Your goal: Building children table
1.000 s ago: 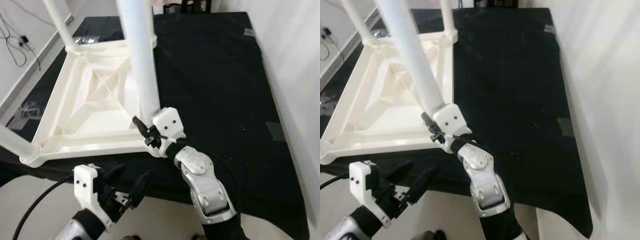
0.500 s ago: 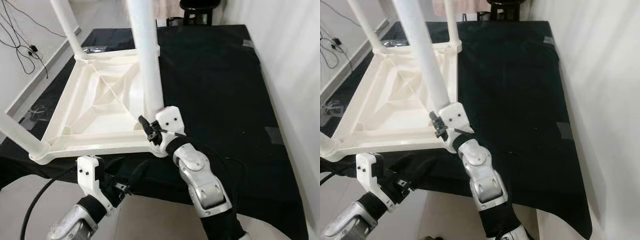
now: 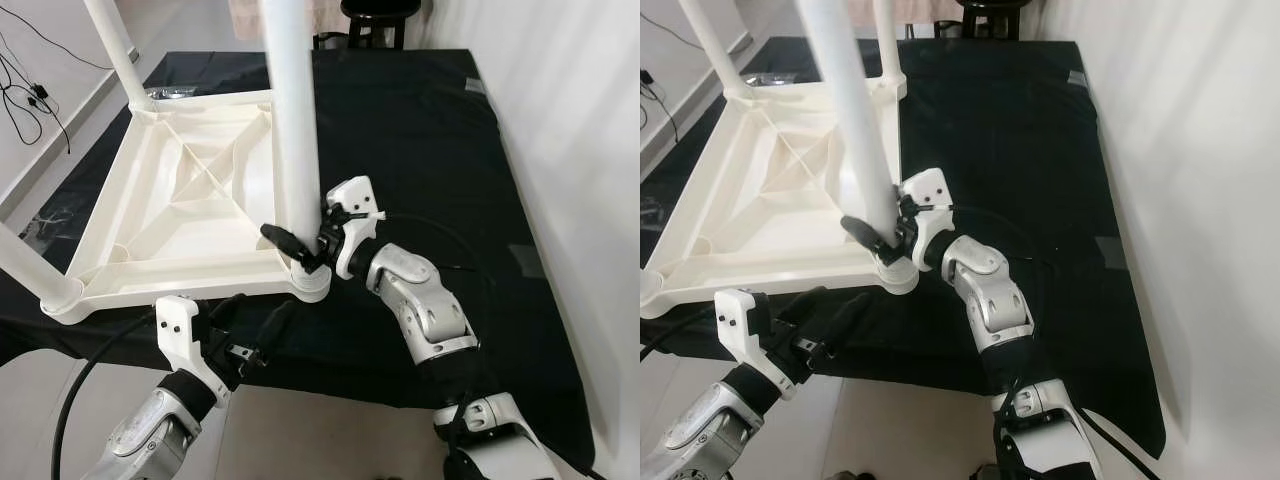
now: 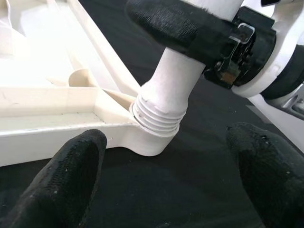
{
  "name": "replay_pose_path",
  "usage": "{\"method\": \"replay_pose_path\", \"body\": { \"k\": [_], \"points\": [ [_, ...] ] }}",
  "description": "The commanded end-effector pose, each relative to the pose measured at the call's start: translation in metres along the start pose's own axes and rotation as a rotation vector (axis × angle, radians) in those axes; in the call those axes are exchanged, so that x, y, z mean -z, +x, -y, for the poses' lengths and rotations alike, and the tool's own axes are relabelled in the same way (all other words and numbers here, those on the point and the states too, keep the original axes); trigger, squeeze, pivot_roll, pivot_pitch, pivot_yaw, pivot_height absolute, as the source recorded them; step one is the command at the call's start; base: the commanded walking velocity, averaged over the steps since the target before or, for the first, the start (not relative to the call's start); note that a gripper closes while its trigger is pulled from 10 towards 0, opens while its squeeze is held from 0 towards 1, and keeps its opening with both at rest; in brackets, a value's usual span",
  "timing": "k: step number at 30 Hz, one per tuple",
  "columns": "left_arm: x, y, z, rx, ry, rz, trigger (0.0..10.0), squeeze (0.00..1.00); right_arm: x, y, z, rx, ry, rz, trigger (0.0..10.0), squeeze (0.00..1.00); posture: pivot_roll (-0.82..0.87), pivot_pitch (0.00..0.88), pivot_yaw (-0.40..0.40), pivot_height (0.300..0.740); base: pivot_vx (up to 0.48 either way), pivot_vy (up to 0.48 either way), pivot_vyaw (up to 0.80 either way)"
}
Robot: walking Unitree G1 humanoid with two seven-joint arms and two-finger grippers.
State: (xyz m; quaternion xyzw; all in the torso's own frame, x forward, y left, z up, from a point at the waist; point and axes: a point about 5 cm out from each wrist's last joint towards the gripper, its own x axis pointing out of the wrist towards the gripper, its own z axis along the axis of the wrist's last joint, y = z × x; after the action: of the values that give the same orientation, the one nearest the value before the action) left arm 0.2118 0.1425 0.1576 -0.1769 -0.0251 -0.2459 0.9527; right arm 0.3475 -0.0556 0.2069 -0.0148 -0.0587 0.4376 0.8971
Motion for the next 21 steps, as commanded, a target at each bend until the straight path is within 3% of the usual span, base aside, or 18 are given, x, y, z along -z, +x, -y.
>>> {"method": "replay_pose_path", "body": {
  "k": [1, 2, 3, 5, 9, 10, 11, 15, 18, 21],
  "points": [
    [0.004, -0.001, -0.004, -0.019, 0.007, -0.011, 10.0, 0.0, -0.005, 0.003, -0.001, -0.061, -0.022, 0.019, 10.0, 0.0, 0.05, 0.103, 0.006, 0.74, 0.0, 0.0, 0.0],
    [0.004, 0.0, -0.005, -0.019, 0.011, -0.006, 10.0, 0.0, -0.007, 0.004, 0.001, -0.153, -0.076, -0.003, 10.0, 0.0, 0.05, 0.093, 0.001, 0.74, 0.0, 0.0, 0.0],
    [0.004, 0.0, -0.005, -0.019, 0.011, -0.006, 10.0, 0.0, -0.007, 0.004, 0.001, -0.153, -0.076, -0.003, 10.0, 0.0, 0.05, 0.093, 0.001, 0.74, 0.0, 0.0, 0.0],
    [0.004, 0.002, -0.007, -0.017, 0.02, 0.0, 10.0, 0.0, -0.007, 0.007, 0.004, -0.276, -0.137, -0.052, 10.0, 0.0, 0.05, 0.086, -0.002, 0.74, 0.0, 0.0, 0.0],
    [0.005, 0.003, -0.007, -0.014, 0.028, -0.001, 10.0, 0.0, -0.006, 0.009, 0.007, -0.309, -0.143, -0.077, 10.0, 0.0, 0.05, 0.08, -0.004, 0.74, 0.0, 0.0, 0.0],
    [0.005, 0.003, -0.006, -0.006, 0.043, -0.005, 10.0, 0.0, -0.003, 0.012, 0.011, -0.311, -0.136, -0.105, 8.3, 0.0, 0.06, 0.073, -0.005, 0.74, 0.0, 0.0, 0.0],
    [0.005, 0.003, -0.005, 0.0, 0.064, -0.009, 10.0, 0.0, 0.002, 0.013, 0.015, -0.323, -0.119, -0.132, 0.0, 0.0, 0.06, 0.068, -0.005, 0.74, 0.0, 0.0, 0.0],
    [0.005, 0.003, -0.004, 0.006, 0.083, -0.012, 10.0, 0.0, 0.006, 0.013, 0.019, -0.318, -0.102, -0.156, 0.0, 0.0, 0.06, 0.063, -0.004, 0.74, 0.0, 0.0, 0.0],
    [0.006, 0.002, -0.001, 0.021, 0.168, -0.026, 10.0, 0.0, 0.015, 0.009, 0.026, -0.289, -0.058, -0.196, 0.0, 0.0, 0.05, 0.047, -0.001, 0.74, 0.0, 0.0, 0.0],
    [0.007, 0.001, 0.001, 0.026, 0.199, -0.026, 10.0, 0.0, 0.018, 0.006, 0.031, -0.267, -0.042, -0.209, 0.0, 0.0, 0.05, 0.041, 0.0, 0.74, 0.0, 0.0, 0.0]
  ]
}}
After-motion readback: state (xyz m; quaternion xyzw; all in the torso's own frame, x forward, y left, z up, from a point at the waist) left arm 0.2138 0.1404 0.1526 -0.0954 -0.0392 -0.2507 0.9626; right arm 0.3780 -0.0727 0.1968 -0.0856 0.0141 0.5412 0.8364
